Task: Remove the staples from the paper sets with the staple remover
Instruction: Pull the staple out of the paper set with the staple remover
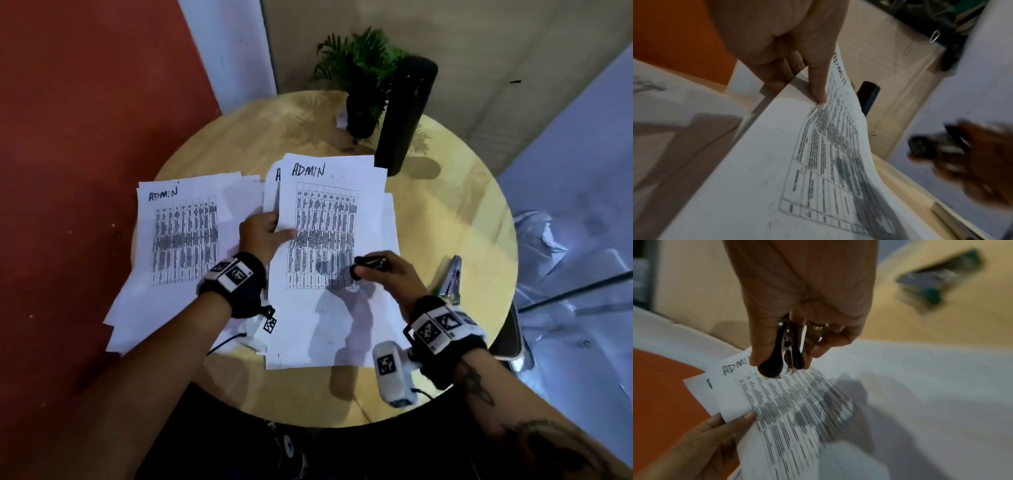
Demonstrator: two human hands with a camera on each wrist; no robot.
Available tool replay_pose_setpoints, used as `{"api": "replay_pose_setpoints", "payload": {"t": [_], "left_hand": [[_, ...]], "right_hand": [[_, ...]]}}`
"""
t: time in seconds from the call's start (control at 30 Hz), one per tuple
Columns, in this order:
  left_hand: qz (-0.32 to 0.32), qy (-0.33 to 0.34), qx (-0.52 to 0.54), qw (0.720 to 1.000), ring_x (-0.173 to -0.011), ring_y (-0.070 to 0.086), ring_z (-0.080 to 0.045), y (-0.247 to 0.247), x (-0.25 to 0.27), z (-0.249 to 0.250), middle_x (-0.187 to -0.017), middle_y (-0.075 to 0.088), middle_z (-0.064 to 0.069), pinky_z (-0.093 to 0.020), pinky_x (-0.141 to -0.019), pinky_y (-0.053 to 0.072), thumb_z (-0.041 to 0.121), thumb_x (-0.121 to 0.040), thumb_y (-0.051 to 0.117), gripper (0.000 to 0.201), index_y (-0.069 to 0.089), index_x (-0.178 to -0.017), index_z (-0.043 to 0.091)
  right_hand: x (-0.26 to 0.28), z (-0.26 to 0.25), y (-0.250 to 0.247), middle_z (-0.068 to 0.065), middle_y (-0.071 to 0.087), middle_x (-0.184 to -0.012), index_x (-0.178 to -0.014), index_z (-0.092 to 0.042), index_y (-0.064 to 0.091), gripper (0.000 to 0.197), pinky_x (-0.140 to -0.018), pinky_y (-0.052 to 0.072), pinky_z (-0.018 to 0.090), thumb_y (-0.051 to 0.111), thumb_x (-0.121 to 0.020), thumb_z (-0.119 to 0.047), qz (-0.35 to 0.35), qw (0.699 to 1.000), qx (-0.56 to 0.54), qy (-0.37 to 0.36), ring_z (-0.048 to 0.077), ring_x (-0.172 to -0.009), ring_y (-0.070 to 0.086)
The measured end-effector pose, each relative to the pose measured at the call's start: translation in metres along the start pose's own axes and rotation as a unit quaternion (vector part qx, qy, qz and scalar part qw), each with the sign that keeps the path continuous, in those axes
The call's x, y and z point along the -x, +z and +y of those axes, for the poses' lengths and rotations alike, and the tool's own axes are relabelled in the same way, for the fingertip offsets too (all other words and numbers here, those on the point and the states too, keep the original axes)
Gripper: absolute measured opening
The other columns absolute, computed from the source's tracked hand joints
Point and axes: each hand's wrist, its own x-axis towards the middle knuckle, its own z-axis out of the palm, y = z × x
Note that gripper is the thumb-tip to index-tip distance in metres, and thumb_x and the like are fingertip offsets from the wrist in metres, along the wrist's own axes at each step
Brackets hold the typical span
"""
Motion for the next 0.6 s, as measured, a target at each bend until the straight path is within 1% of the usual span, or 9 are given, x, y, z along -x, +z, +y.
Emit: {"api": "replay_pose_setpoints", "payload": {"t": [0.07,0.13,0.2,0.3,0.37,0.4,0.47,0.53,0.6], "left_hand": [[0.019,0.011,0.049,0.999,-0.079,0.06,-0.013,-0.002,0.009,0.015,-0.062,0.066,0.017,-0.036,-0.081,0.051,0.016,-0.066,0.081,0.029,0.071,-0.092,0.006],[0.023,0.028,0.1,0.994,-0.076,0.063,-0.005,-0.003,0.015,0.03,-0.068,0.067,0.029,-0.037,-0.086,0.052,0.0,-0.072,0.077,0.03,0.07,-0.101,0.0],[0.021,0.035,0.143,0.989,-0.069,0.062,0.004,-0.004,0.023,0.045,-0.07,0.068,0.026,-0.035,-0.085,0.052,-0.008,-0.072,0.073,0.03,0.07,-0.1,0.001],[0.023,0.052,0.208,0.977,-0.077,0.066,-0.01,-0.012,0.033,0.064,-0.074,0.073,0.014,-0.038,-0.088,0.052,-0.002,-0.065,0.079,0.028,0.076,-0.08,0.021],[0.019,0.07,0.213,0.974,-0.084,0.066,-0.016,-0.016,0.039,0.072,-0.079,0.074,0.012,-0.034,-0.087,0.054,0.011,-0.059,0.082,0.026,0.077,-0.076,0.029],[0.021,0.081,0.206,0.975,-0.084,0.066,-0.015,-0.02,0.043,0.078,-0.082,0.074,0.012,-0.03,-0.084,0.054,0.01,-0.06,0.083,0.028,0.077,-0.079,0.029],[0.02,0.097,0.199,0.975,-0.081,0.065,-0.008,-0.027,0.05,0.089,-0.083,0.074,0.012,-0.023,-0.08,0.054,-0.003,-0.068,0.077,0.028,0.073,-0.086,0.018],[0.012,0.119,0.163,0.979,-0.069,0.063,0.003,-0.038,0.056,0.101,-0.069,0.071,0.02,-0.015,-0.069,0.05,-0.003,-0.072,0.075,0.021,0.07,-0.084,0.014],[0.045,0.154,0.089,0.983,-0.053,0.053,0.005,-0.054,0.062,0.114,-0.052,0.062,0.021,-0.017,-0.056,0.043,0.021,-0.07,0.081,0.018,0.065,-0.063,0.026]], "right_hand": [[-0.004,-0.043,-0.003,0.007,0.067,-0.083,-0.082,-0.014,0.062,0.027,-0.069,0.05,0.018,0.077,-0.067,0.003,-0.002,0.995,0.056,-0.084,0.012,-0.073,0.061],[-0.004,-0.091,-0.002,0.012,0.065,-0.099,-0.084,-0.02,0.063,0.029,-0.081,0.053,0.028,0.081,-0.066,-0.005,-0.012,0.974,0.132,-0.182,0.019,-0.084,0.062],[-0.005,-0.132,0.001,0.012,0.05,-0.125,-0.091,-0.018,0.067,0.032,-0.09,0.05,0.034,0.084,-0.064,-0.014,-0.019,0.931,0.238,-0.275,0.026,-0.092,0.06],[0.006,-0.181,0.006,0.007,0.03,-0.142,-0.099,-0.013,0.069,0.038,-0.09,0.045,0.028,0.084,-0.064,-0.02,-0.057,0.858,0.409,-0.307,0.021,-0.098,0.056],[0.015,-0.198,0.008,0.009,0.043,-0.133,-0.1,-0.012,0.07,0.039,-0.089,0.042,0.027,0.083,-0.065,-0.022,-0.081,0.811,0.492,-0.307,0.024,-0.106,0.054],[0.022,-0.205,0.009,0.009,0.052,-0.121,-0.101,-0.012,0.07,0.039,-0.082,0.041,0.026,0.083,-0.066,-0.021,-0.079,0.792,0.517,-0.316,0.025,-0.105,0.055],[0.034,-0.214,0.01,0.005,0.058,-0.099,-0.1,-0.013,0.069,0.037,-0.073,0.042,0.03,0.082,-0.066,-0.021,-0.06,0.776,0.535,-0.329,0.025,-0.092,0.058],[0.046,-0.225,0.008,0.004,0.062,-0.095,-0.099,-0.015,0.069,0.037,-0.074,0.047,0.034,0.082,-0.066,-0.024,-0.057,0.773,0.533,-0.337,0.022,-0.086,0.06],[0.061,-0.236,0.005,0.003,0.063,-0.096,-0.098,-0.017,0.07,0.037,-0.078,0.049,0.038,0.083,-0.064,-0.027,-0.061,0.767,0.535,-0.348,0.021,-0.087,0.059]]}}
